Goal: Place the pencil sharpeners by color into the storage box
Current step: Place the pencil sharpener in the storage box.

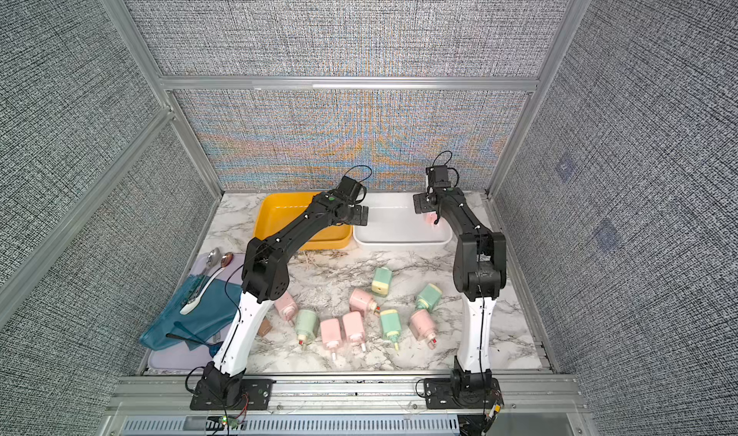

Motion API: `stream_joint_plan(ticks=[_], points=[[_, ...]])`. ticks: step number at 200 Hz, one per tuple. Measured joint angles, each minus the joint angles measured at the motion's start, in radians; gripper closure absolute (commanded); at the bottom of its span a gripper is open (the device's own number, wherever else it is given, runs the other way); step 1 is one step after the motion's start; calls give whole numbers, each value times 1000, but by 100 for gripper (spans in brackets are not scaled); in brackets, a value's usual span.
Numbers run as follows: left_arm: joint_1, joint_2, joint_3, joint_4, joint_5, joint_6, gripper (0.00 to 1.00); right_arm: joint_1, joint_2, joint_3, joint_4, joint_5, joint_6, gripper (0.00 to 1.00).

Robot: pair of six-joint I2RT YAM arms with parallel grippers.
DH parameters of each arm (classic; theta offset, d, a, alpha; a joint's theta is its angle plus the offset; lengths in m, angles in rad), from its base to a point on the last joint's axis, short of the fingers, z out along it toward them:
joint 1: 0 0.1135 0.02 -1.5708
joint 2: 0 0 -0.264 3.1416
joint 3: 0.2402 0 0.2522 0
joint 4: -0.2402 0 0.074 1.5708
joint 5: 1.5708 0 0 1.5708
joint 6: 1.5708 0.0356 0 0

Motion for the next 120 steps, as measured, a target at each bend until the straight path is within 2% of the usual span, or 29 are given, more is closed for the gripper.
stream_joint_plan(ticks=[42,91,120], points=[[-2,-173,-204,51,94,41,1,57,-206,-230,97,-98,24,1],[-11,-542,-681,230,229,204,1,140,-452,-505,235,-237,26,1],[-12,-697,-893,311,326,326,1,207,-541,-599,275,-292,10,1]])
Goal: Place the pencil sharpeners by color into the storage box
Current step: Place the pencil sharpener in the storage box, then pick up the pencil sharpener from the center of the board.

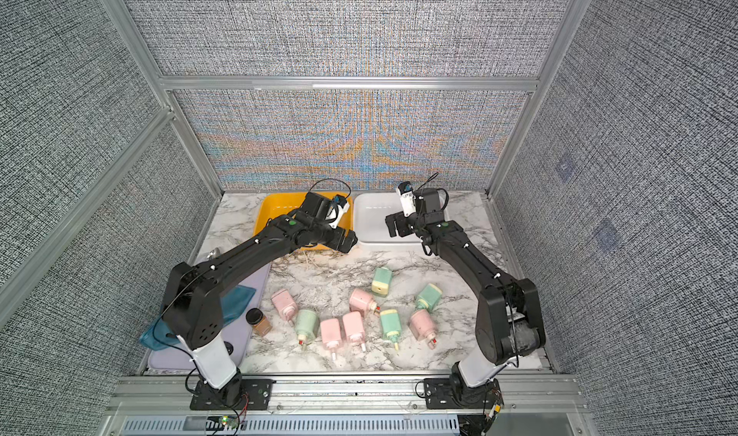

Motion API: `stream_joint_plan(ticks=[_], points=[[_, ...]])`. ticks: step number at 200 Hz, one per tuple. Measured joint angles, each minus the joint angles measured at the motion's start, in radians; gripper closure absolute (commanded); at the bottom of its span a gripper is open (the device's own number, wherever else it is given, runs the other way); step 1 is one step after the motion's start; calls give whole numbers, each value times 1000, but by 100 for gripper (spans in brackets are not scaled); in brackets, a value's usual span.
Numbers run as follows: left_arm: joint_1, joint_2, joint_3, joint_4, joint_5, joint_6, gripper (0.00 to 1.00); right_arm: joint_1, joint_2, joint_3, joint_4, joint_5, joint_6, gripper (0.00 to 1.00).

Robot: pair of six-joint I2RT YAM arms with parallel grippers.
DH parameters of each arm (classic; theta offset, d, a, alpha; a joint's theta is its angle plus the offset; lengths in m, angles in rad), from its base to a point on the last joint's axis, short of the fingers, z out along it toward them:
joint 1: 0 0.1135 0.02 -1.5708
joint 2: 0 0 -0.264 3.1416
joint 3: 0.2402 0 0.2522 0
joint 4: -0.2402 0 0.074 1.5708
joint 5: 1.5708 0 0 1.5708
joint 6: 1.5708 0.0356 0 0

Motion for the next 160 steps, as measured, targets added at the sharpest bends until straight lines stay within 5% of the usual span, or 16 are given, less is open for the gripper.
stream_joint_plan(ticks=[49,160], points=[[2,-159,-220,72,213,165,1,116,-102,-139,13,-32,-21,1],[50,-349,-446,122,268,327,1,359,-237,-367,-6,-187,101,7]])
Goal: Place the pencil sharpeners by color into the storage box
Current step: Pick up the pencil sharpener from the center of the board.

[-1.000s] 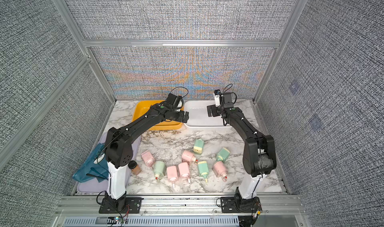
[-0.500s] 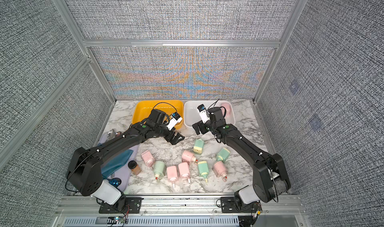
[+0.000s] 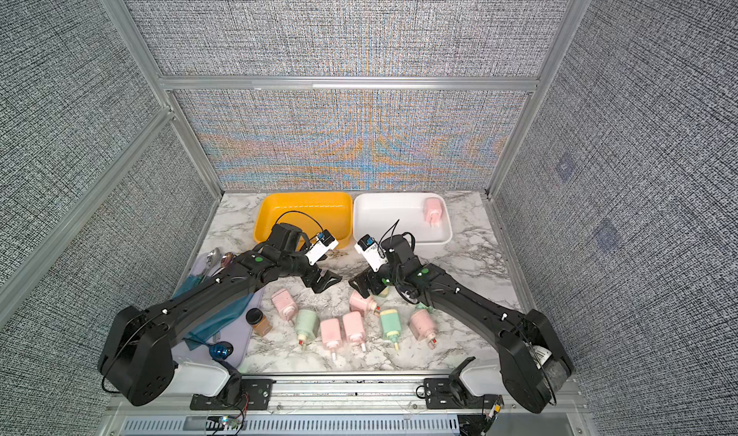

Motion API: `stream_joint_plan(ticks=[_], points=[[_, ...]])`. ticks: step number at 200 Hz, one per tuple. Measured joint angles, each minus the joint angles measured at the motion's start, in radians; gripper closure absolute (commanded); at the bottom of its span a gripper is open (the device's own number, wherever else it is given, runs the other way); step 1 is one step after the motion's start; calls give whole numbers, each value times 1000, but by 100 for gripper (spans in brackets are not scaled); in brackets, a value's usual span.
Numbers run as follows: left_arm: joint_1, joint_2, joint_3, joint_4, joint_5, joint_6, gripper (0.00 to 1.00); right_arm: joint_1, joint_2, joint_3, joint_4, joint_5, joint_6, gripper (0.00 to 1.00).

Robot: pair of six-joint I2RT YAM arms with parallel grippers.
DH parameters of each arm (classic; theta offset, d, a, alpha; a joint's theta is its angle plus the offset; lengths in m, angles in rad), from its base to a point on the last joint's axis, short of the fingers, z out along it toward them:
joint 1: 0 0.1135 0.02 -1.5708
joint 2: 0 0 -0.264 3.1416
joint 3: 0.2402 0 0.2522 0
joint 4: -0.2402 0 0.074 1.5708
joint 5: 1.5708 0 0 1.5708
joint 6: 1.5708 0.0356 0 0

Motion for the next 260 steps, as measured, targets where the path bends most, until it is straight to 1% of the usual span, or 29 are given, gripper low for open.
stream_joint_plan(ticks=[23,44,76,95,114,159,193,207,217,232,260], points=[[8,-23,-14,0,-1,16,1,36,-22,-36,-21,0,-11,9],[10,-41,-27,3,7,24,1,47,-24,-41,-40,-5,-19,13],[15,-50,-31,3,14,29,1,75,13,-38,-76,-20,-37,21],[18,-50,-32,3,16,30,1,86,45,-24,-92,6,-37,26],[18,-47,-31,3,19,30,1,88,64,-16,-97,24,-37,27],[21,-29,-25,3,26,29,1,96,96,-2,-112,89,-42,27],[22,-20,-21,2,28,29,1,98,99,9,-120,145,-41,36],[23,-17,-19,3,28,29,1,103,88,9,-120,177,-33,35],[23,-14,-18,2,28,29,1,110,76,7,-119,198,-31,31],[23,-7,-16,1,28,28,1,115,60,-5,-108,196,-25,28],[25,-3,-10,2,28,27,1,119,84,-12,-108,186,-24,27]])
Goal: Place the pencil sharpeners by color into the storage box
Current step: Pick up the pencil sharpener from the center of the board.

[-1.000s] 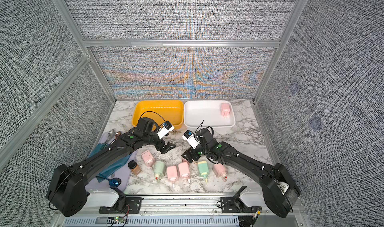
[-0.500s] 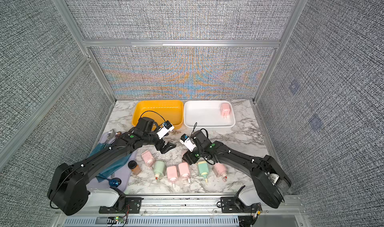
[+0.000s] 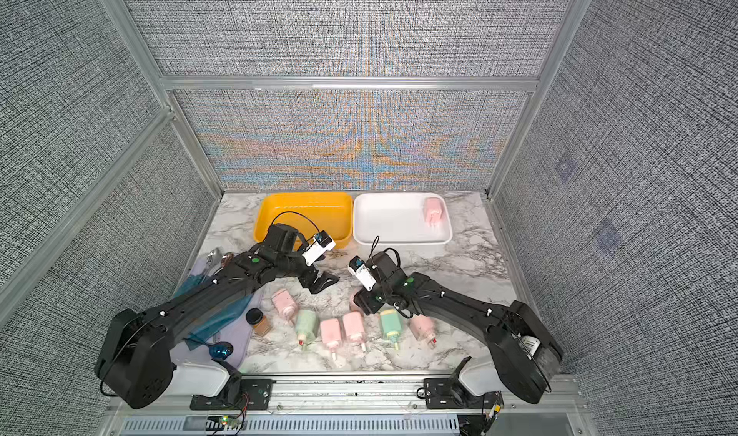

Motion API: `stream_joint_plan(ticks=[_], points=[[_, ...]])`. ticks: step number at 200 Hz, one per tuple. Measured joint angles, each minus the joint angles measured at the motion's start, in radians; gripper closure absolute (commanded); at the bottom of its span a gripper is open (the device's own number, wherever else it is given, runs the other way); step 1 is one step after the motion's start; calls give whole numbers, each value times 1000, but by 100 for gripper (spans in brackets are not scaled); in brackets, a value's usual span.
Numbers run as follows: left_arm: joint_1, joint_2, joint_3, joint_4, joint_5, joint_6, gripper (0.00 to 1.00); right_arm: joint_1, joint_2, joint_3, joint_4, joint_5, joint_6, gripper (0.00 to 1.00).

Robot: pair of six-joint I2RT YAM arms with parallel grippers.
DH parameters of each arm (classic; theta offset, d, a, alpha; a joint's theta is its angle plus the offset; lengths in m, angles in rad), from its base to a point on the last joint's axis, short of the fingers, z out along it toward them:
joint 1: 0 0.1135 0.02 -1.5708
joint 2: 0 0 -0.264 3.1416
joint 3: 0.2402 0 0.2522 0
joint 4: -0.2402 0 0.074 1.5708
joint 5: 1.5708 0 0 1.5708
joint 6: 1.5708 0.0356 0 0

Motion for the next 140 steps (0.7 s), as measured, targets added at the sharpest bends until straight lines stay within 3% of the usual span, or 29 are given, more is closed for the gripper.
stream_joint_plan(ticks=[140], points=[[3,2,-2,0,-4,0,1,21,99,32,-8,3,-32,28]])
